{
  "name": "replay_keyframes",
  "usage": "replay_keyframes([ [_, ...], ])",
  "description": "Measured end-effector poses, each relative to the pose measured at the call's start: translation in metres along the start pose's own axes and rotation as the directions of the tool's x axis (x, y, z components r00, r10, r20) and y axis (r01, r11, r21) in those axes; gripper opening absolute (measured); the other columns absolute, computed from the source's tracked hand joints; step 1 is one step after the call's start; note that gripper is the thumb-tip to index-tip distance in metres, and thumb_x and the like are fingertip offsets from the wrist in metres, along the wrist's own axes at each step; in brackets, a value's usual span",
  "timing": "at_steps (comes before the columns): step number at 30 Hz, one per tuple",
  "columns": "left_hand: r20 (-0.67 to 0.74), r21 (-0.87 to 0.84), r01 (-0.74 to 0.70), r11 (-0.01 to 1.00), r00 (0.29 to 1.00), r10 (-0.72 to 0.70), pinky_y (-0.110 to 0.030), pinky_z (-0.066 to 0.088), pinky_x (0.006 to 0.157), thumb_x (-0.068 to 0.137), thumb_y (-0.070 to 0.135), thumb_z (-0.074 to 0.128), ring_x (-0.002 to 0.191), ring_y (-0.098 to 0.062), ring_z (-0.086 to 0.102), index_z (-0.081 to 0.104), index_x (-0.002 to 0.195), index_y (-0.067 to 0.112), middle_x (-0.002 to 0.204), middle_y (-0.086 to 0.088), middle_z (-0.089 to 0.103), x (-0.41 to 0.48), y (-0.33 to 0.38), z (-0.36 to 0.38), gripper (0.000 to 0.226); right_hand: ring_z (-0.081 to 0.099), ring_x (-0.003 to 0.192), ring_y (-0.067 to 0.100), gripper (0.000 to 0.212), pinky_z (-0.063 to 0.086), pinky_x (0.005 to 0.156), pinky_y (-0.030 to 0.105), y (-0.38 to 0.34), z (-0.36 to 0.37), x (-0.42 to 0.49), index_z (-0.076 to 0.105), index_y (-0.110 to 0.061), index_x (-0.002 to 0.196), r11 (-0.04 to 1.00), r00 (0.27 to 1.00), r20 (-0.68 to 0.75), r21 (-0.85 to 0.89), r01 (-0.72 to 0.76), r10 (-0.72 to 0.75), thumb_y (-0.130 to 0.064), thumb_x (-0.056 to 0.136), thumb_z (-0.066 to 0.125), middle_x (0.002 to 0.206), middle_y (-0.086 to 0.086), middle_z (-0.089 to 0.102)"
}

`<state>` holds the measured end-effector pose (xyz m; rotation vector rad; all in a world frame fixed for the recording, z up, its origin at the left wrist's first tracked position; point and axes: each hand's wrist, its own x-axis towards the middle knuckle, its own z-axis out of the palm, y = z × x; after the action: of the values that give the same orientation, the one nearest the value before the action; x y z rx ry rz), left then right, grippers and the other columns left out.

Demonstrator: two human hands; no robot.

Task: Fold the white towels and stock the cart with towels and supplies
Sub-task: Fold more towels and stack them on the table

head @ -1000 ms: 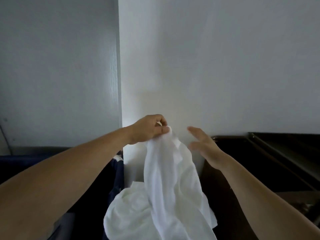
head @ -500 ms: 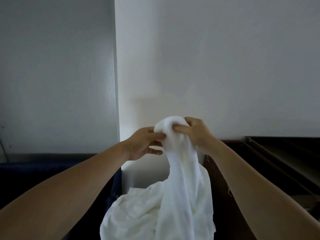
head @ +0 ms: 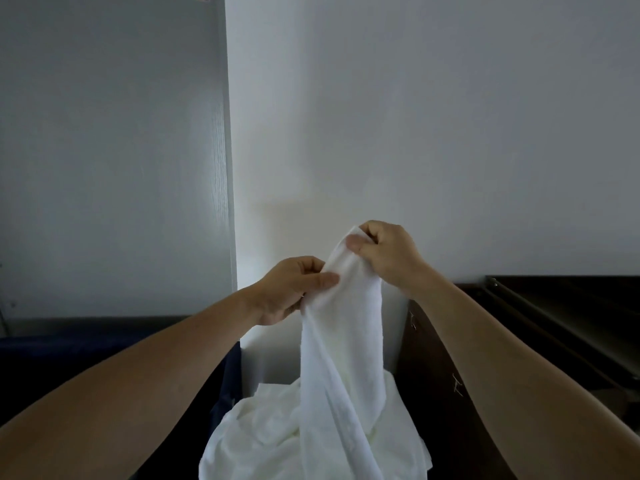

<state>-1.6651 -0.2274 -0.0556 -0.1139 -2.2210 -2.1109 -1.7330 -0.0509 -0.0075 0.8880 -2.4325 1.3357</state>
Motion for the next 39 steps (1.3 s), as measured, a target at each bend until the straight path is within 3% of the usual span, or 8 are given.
replay_keyframes([
  [14, -0.056, 0.029, 0.194, 0.981, 0.98, -0.192, -0.051, 0.057, 0.091, 0.081, 0.018, 0.08, 0.102, -0.041, 0.069, 0.066, 0.116, -0.002, 0.111, -0.02, 0.072, -0.028, -0.051, -0.028, 0.042, 0.038, 0.058, 0.011, 0.034, 0.036, 0.06, 0.035, -0.001, -0.056, 0.029, 0.04, -0.02, 0.063, 0.994, 0.77, -0.631, 0.111, -0.025, 0.09, -0.027, 0.091, 0.057, 0.069, -0.003, 0.045],
  [17, -0.204, 0.219, 0.082, 0.972, 0.978, -0.037, -0.034, 0.061, 0.069, 0.079, 0.018, 0.082, 0.082, -0.025, 0.073, 0.07, 0.105, 0.006, 0.096, -0.008, 0.076, -0.014, -0.024, -0.025, 0.031, 0.046, 0.065, 0.023, 0.028, 0.045, 0.064, 0.044, 0.01, -0.043, 0.024, 0.049, -0.011, 0.066, 0.989, 0.857, -0.495, 0.026, -0.148, 0.142, -0.025, 0.088, 0.06, 0.071, 0.007, 0.051],
  [20, -0.167, 0.565, -0.043, 0.824, 0.972, 0.165, -0.014, 0.042, 0.051, 0.08, 0.02, 0.081, 0.068, -0.013, 0.057, 0.062, 0.087, 0.013, 0.079, 0.005, 0.062, 0.007, 0.011, -0.006, 0.022, 0.058, 0.084, 0.029, 0.02, 0.048, 0.079, 0.042, 0.015, -0.011, 0.007, 0.065, -0.003, 0.09, 0.99, 0.986, -0.097, -0.02, -0.14, 0.138, -0.023, 0.092, 0.061, 0.089, 0.015, 0.065],
  [23, -0.03, 0.731, -0.163, 0.662, 0.962, 0.271, -0.014, 0.032, 0.051, 0.079, 0.021, 0.08, 0.066, -0.013, 0.043, 0.05, 0.08, 0.015, 0.075, 0.006, 0.05, 0.019, 0.028, 0.012, 0.03, 0.056, 0.078, 0.019, 0.018, 0.047, 0.075, 0.039, 0.014, 0.01, -0.015, 0.058, -0.01, 0.087, 0.973, 0.961, 0.223, 0.122, -0.197, 0.166, -0.024, 0.097, 0.055, 0.087, 0.01, 0.061],
  [27, 0.051, 0.657, -0.143, 0.74, 0.988, 0.146, -0.021, 0.04, 0.057, 0.074, 0.02, 0.085, 0.064, -0.01, 0.047, 0.056, 0.081, 0.012, 0.074, 0.007, 0.053, 0.017, 0.019, 0.008, 0.031, 0.053, 0.081, 0.019, 0.02, 0.044, 0.077, 0.038, 0.025, 0.01, -0.018, 0.052, -0.016, 0.084, 0.982, 0.958, 0.219, -0.013, -0.187, 0.185, -0.029, 0.098, 0.053, 0.086, 0.003, 0.057],
  [33, -0.13, 0.627, 0.144, 0.765, 0.988, -0.079, -0.021, 0.041, 0.058, 0.081, 0.003, 0.063, 0.062, -0.011, 0.049, 0.063, 0.069, 0.016, 0.065, 0.006, 0.058, 0.009, -0.043, -0.021, 0.017, 0.043, 0.08, 0.015, 0.021, 0.035, 0.073, 0.031, -0.009, -0.034, 0.009, 0.049, -0.019, 0.079, 0.949, 0.92, -0.37, 0.315, -0.009, 0.132, -0.022, 0.1, 0.051, 0.078, -0.004, 0.046],
  [36, -0.046, 0.241, 0.135, 0.961, 0.991, -0.127, -0.032, 0.048, 0.074, 0.08, 0.019, 0.061, 0.08, -0.016, 0.057, 0.064, 0.082, 0.011, 0.081, 0.001, 0.065, 0.001, -0.052, -0.022, 0.009, 0.038, 0.068, 0.012, 0.028, 0.035, 0.063, 0.031, -0.031, -0.049, 0.023, 0.039, -0.021, 0.072, 0.901, 0.874, -0.462, 0.428, 0.07, 0.151, -0.024, 0.097, 0.049, 0.07, -0.005, 0.039],
  [39, 0.162, 0.009, 0.151, 0.989, 0.975, -0.15, -0.038, 0.051, 0.082, 0.088, 0.041, 0.057, 0.093, -0.024, 0.063, 0.064, 0.107, 0.002, 0.101, -0.01, 0.068, -0.004, -0.048, -0.016, 0.044, 0.037, 0.061, 0.01, 0.025, 0.035, 0.057, 0.026, -0.035, -0.043, 0.03, 0.039, -0.02, 0.075, 0.933, 0.877, -0.459, 0.358, 0.036, 0.142, -0.027, 0.098, 0.046, 0.072, -0.006, 0.04],
])
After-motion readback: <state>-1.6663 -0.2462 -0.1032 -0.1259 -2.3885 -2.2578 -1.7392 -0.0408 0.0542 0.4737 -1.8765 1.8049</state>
